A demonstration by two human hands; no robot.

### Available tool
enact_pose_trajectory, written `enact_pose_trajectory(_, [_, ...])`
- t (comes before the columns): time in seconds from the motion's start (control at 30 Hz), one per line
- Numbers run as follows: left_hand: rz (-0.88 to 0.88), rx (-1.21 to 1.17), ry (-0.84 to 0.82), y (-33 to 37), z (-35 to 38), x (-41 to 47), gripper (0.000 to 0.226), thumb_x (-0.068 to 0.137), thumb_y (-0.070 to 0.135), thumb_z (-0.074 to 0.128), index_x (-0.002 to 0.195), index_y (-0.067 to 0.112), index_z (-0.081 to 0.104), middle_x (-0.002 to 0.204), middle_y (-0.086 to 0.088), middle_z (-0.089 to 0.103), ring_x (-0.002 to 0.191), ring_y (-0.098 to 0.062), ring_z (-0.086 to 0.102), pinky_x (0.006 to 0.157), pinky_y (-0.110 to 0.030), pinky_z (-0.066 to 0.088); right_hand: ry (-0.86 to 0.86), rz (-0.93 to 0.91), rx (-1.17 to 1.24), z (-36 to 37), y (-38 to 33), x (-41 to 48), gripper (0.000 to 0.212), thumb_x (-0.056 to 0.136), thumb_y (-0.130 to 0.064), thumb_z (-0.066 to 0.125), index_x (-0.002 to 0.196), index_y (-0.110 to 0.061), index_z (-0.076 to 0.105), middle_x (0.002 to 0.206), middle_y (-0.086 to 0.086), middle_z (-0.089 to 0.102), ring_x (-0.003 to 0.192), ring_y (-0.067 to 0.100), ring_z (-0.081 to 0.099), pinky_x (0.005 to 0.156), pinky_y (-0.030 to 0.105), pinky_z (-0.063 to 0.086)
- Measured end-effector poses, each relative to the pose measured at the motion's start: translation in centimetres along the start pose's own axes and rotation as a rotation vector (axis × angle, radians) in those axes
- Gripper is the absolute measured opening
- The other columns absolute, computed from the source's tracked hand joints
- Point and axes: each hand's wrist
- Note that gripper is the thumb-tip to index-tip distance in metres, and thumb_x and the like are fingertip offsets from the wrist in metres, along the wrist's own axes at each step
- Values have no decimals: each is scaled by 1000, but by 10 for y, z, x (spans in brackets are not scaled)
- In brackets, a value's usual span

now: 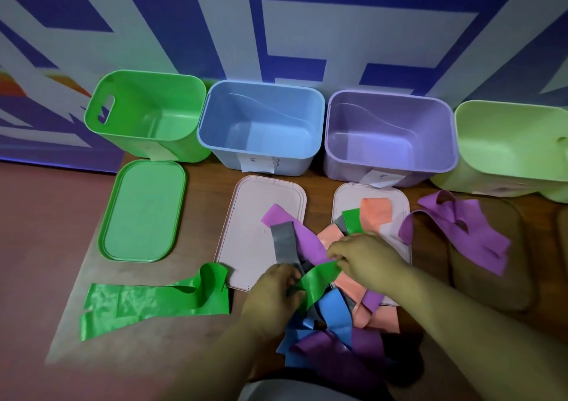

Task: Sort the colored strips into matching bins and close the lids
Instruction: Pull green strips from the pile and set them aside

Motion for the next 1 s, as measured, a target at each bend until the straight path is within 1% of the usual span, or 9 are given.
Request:
enact_pose_trajectory(0.17, [1, -27, 29, 1, 1, 1, 14, 79, 20, 71, 83, 21, 57, 89, 8, 53, 79, -13, 53, 66, -15, 38, 101, -22, 27, -5, -9, -6, 19, 80, -19, 68, 95, -30, 72, 79, -10, 71, 78, 20, 62, 79, 33, 47])
enact_pose_trajectory(0.3, [-52, -157, 47, 3, -5, -4, 16, 84, 13, 68, 82, 20, 54, 77, 6, 59, 70, -10, 53, 59, -8, 38, 109, -28, 107, -22, -21, -14, 19, 83, -17, 66, 98, -27, 72, 84, -7, 71, 74, 15, 60, 70, 24, 42])
enact_pose_trajectory(0.43, [-61, -378, 80, -1, -25, -12, 16, 86, 11, 69, 83, 22, 58, 68, 10, 59, 61, -4, 50, 61, -19, 43, 130, 2, 172, -35, -30, -17, 23, 87, -17, 65, 104, -30, 72, 92, -12, 69, 78, 2, 53, 63, 6, 29])
enact_pose_trajectory(0.47, [-65, -428, 95, -2, -32, -15, 14, 86, 11, 70, 83, 20, 59, 65, 10, 58, 59, -5, 49, 60, -22, 43, 124, 22, 198, -36, -32, -16, 25, 87, -17, 65, 107, -31, 71, 94, -13, 68, 80, 0, 52, 64, 4, 31])
enact_pose_trajectory(0.57, [-41, -525, 183, -5, -58, -21, 14, 85, 1, 69, 80, 12, 63, 64, 10, 61, 60, -4, 52, 59, -19, 45, 103, 28, 274, -40, -42, -9, 26, 88, -17, 64, 109, -31, 71, 91, -18, 62, 82, 3, 56, 73, 17, 45])
enact_pose_trajectory(0.67, [-35, -550, 249, -15, -82, -24, 16, 86, -3, 66, 78, 11, 64, 66, 7, 62, 61, -3, 54, 60, -17, 45, 136, -3, 285, -45, -63, 0, 22, 89, -19, 66, 108, -30, 72, 83, -26, 55, 80, -1, 55, 72, 13, 44])
enact_pose_trajectory(0.73, [-47, -565, 284, -27, -95, -26, 21, 87, -3, 65, 78, 16, 64, 66, 6, 63, 61, -6, 54, 59, -22, 45, 169, -43, 291, -48, -80, 6, 22, 89, -20, 67, 107, -31, 73, 89, -22, 60, 78, -2, 56, 74, 14, 46])
enact_pose_trajectory(0.8, [-70, -584, 330, -39, -108, -30, 23, 88, -1, 65, 78, 19, 63, 65, 5, 62, 56, -6, 52, 55, -25, 43, 189, -83, 302, -50, -96, 13, 21, 90, -21, 68, 107, -31, 74, 92, -22, 63, 75, -5, 55, 74, 6, 41])
enact_pose_trajectory(1.0, [-122, -678, 475, -72, -146, -52, 20, 87, -5, 66, 81, 13, 61, 67, -5, 61, 64, -19, 57, 62, -35, 48, 157, -171, 281, -51, -146, 43, 20, 91, -24, 65, 109, -31, 73, 101, -12, 70, 79, -3, 52, 76, 14, 43])
Point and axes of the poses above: each hand's wrist, its own x-axis towards the middle knuckle, its own z-axis out of the palm, y = z × x
